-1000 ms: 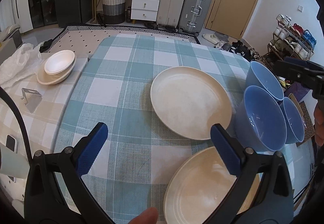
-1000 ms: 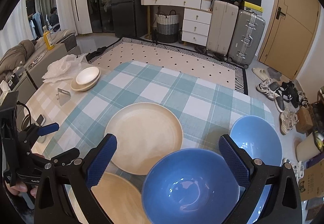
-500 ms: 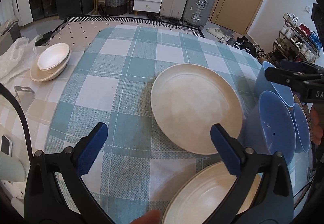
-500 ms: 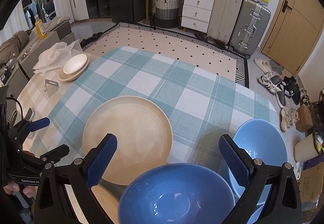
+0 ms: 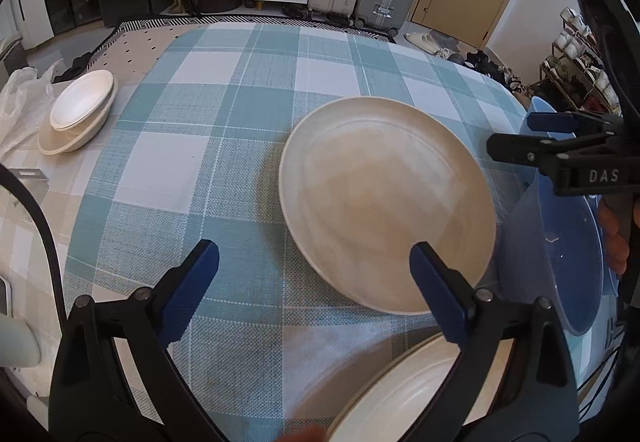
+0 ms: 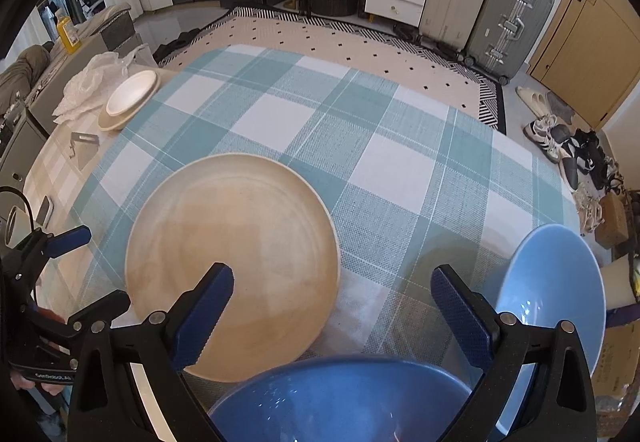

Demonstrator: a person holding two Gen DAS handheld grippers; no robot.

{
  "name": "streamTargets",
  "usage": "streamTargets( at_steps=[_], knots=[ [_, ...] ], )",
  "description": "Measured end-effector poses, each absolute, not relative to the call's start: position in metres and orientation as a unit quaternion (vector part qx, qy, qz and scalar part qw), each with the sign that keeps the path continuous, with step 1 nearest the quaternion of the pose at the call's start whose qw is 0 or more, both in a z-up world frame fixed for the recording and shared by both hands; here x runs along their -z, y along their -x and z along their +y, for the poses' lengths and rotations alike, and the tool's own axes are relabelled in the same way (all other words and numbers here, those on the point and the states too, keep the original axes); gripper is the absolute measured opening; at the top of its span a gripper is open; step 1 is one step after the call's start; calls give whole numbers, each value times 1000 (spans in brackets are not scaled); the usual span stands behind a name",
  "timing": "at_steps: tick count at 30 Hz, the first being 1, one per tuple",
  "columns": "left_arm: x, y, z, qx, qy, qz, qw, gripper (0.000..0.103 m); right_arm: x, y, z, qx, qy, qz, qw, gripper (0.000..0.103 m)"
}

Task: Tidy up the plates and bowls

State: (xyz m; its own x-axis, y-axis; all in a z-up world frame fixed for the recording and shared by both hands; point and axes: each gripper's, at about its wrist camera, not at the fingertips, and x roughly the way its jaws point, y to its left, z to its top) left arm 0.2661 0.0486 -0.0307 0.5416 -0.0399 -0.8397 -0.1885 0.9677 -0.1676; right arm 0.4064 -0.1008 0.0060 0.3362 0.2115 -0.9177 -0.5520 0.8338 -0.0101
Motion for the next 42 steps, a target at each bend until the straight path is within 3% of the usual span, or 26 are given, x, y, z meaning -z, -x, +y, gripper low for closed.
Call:
streamTargets(
  at_steps=[6, 10, 12, 15, 20, 25, 30, 42],
  knots=[
    [43, -272, 46, -21, 138, 489, 861, 85, 17, -416, -95, -248, 155, 559, 776, 78],
    [49, -273, 45, -21, 148, 496, 855, 71, 27, -422, -92, -244, 158, 568, 769, 76],
    [51, -273, 44, -24, 147, 500, 853, 71, 33, -424, -92, -245, 157, 575, 765, 67],
    [54, -274, 43, -24, 144, 503, 852, 66, 39, -424, -90, -245, 164, 578, 761, 63],
    [53, -274, 40, -17, 143, 503, 852, 51, 47, -426, -87, -242, 172, 584, 756, 51],
    [55, -273, 37, -17, 138, 502, 853, 37, 53, -424, -84, -241, 183, 582, 755, 34],
    [55, -270, 40, -21, 137, 500, 855, 27, 52, -420, -80, -234, 200, 572, 760, 28],
    [36, -258, 51, -35, 134, 476, 869, 27, 30, -408, -77, -244, 192, 536, 785, 26]
  ],
)
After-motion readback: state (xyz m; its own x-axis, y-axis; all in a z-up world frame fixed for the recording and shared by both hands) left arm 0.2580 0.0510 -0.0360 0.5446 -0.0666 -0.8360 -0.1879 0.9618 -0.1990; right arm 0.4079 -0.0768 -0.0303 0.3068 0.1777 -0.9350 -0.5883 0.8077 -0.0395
